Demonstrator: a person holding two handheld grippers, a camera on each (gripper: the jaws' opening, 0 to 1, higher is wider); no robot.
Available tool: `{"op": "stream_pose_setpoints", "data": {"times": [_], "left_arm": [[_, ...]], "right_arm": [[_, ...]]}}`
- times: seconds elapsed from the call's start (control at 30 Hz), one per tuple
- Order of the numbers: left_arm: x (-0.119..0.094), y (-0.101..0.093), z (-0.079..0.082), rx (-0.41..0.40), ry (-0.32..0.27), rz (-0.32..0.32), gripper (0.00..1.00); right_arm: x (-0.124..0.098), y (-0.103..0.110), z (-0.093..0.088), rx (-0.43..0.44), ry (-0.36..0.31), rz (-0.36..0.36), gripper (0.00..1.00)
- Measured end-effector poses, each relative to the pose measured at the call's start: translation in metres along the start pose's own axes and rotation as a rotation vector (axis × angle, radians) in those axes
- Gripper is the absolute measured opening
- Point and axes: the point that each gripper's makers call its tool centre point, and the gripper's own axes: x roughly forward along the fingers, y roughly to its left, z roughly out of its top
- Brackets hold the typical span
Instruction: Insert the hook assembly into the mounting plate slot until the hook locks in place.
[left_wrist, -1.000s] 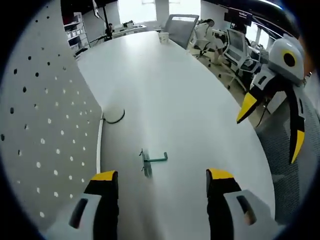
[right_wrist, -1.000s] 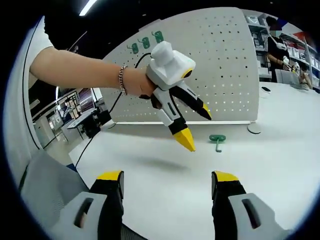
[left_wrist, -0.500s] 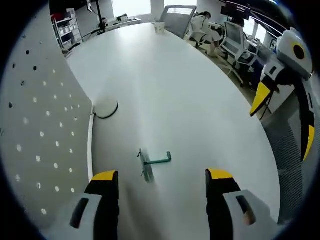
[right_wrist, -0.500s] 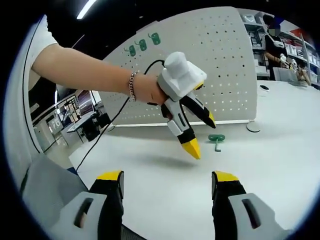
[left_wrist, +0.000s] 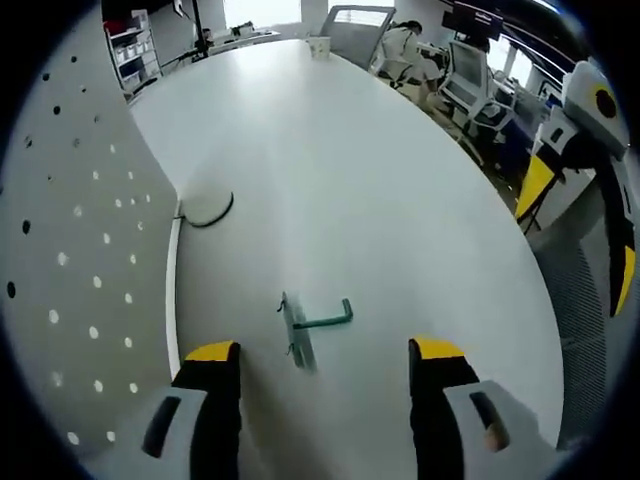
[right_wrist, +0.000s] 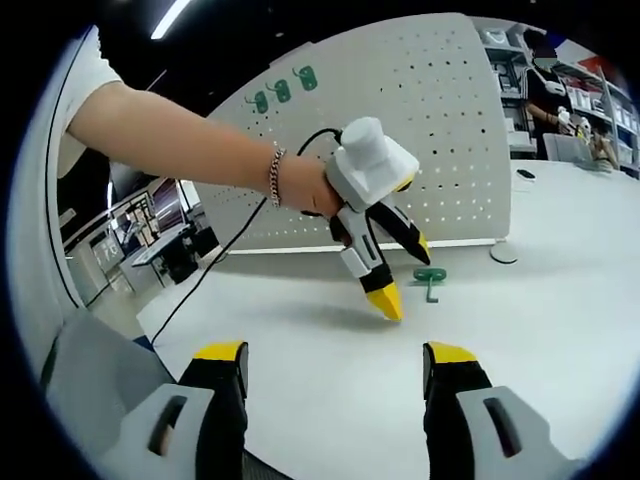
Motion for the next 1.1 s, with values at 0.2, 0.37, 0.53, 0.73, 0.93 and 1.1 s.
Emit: {"op": "stream_pose_setpoints", "data": {"times": [0.2,0.37,0.53,0.73,0.93,1.1], "left_arm": [[0.000,0.003,0.000,0.005,-0.008,0.019,0.66],[-0.001,0.007,0.001,-0.012,-0.019,0.029,0.60],[-0.003,0.013,0.003,-0.046,-0.037,0.049,0.51],[-0.006,0.016,0.001,-0.088,-0.050,0.074,0.26],[-0.005,0.015,0.001,-0.077,-0.041,0.076,0.23],[-0.004,0.014,0.001,-0.070,-0.036,0.075,0.20]], "right_arm": [[0.001,0.000,-0.001,0.005,0.000,0.000,0.68],[0.001,-0.001,0.000,0.002,-0.001,-0.001,0.68],[0.000,-0.002,0.000,0.008,-0.005,-0.007,0.68],[0.000,-0.002,0.000,0.009,-0.005,-0.008,0.68],[-0.001,-0.002,0.001,0.010,-0.006,-0.011,0.68],[-0.001,-0.002,0.001,0.006,-0.006,-0.010,0.68]]}}
